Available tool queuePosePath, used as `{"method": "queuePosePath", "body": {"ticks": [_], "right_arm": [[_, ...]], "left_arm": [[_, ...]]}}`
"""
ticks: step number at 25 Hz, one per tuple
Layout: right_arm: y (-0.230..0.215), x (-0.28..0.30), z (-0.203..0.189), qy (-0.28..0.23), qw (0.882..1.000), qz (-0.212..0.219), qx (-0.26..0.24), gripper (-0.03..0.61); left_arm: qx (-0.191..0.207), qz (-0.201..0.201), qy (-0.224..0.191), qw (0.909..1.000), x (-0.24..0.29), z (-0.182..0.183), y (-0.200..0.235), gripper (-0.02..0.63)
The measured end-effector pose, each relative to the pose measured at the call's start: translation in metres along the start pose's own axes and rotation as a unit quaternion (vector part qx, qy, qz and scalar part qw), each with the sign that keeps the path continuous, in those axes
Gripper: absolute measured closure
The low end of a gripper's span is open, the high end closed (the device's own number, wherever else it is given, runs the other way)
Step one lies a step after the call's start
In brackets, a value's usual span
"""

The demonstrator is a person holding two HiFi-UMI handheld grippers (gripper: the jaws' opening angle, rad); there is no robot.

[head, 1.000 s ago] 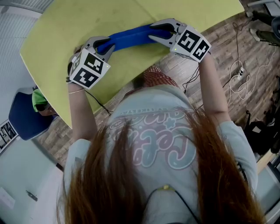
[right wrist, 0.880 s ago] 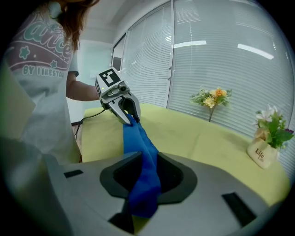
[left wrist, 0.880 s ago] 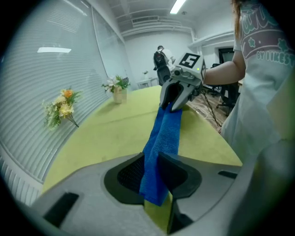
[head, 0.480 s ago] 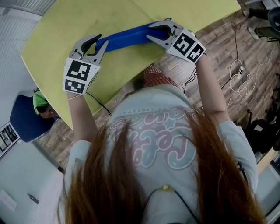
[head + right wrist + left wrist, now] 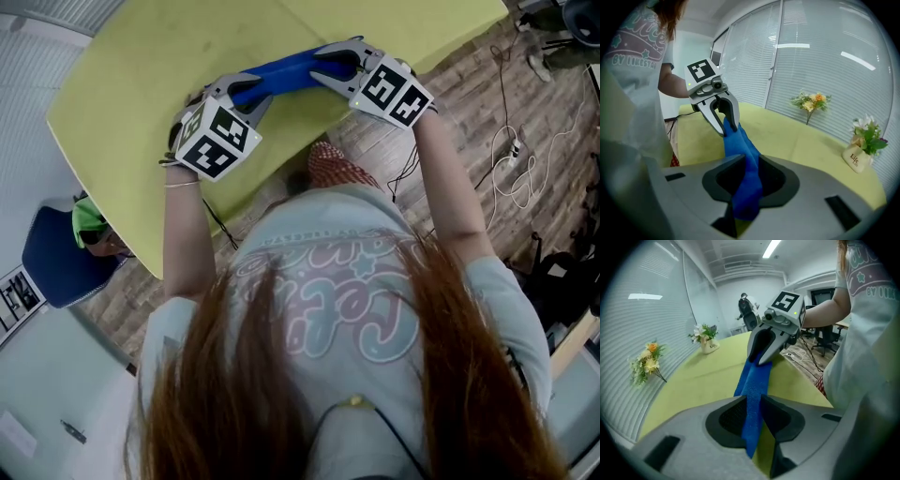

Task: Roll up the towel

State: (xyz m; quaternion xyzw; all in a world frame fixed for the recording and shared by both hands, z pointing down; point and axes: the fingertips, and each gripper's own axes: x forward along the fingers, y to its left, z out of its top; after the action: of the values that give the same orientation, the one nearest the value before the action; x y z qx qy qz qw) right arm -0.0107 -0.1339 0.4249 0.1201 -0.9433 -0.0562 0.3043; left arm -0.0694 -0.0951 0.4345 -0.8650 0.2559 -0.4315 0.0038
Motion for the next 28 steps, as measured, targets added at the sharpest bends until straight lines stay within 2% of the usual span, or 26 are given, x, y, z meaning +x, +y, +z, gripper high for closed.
{"method": "queuePosePath", "body": {"ticks": [3, 7, 10, 12, 15, 17, 21, 23, 28], "right_arm": [[-0.001, -0.005, 0.005, -0.006, 1.000, -0.011, -0.004, 0.481], [0.000, -0.029, 0.017, -0.039, 0.998, -0.041, -0.029, 0.434], [0.013, -0.042, 0.019, -0.042, 0.997, -0.040, -0.051, 0.425], [0.023, -0.039, 0.015, -0.019, 0.995, -0.035, -0.091, 0.425], [0.031, -0.029, 0.008, 0.015, 0.981, -0.057, -0.183, 0.431], [0.034, -0.020, 0.005, 0.023, 0.975, -0.068, -0.209, 0.434], [0.036, -0.005, -0.002, 0.042, 0.970, -0.077, -0.228, 0.434], [0.032, 0.001, -0.005, 0.048, 0.968, -0.080, -0.231, 0.457], [0.027, 0.007, -0.005, 0.054, 0.974, -0.058, -0.212, 0.477]], "left_arm": [[0.012, 0.008, 0.011, 0.9998, 0.003, -0.001, 0.002, 0.538], [0.018, 0.010, 0.017, 0.9996, 0.006, 0.000, 0.000, 0.538], [0.017, 0.011, 0.012, 0.9997, 0.006, 0.000, 0.001, 0.538], [0.016, 0.013, 0.009, 0.9997, 0.005, -0.001, 0.002, 0.538], [0.019, 0.016, 0.010, 0.9996, 0.005, -0.001, 0.003, 0.538], [0.020, 0.016, 0.010, 0.9996, 0.005, 0.000, 0.003, 0.538], [0.018, 0.014, 0.006, 0.9997, 0.005, 0.001, 0.001, 0.538], [0.019, 0.013, 0.005, 0.9997, 0.006, 0.001, 0.001, 0.538], [0.030, 0.018, 0.001, 0.9994, -0.003, 0.000, 0.005, 0.538]]}}
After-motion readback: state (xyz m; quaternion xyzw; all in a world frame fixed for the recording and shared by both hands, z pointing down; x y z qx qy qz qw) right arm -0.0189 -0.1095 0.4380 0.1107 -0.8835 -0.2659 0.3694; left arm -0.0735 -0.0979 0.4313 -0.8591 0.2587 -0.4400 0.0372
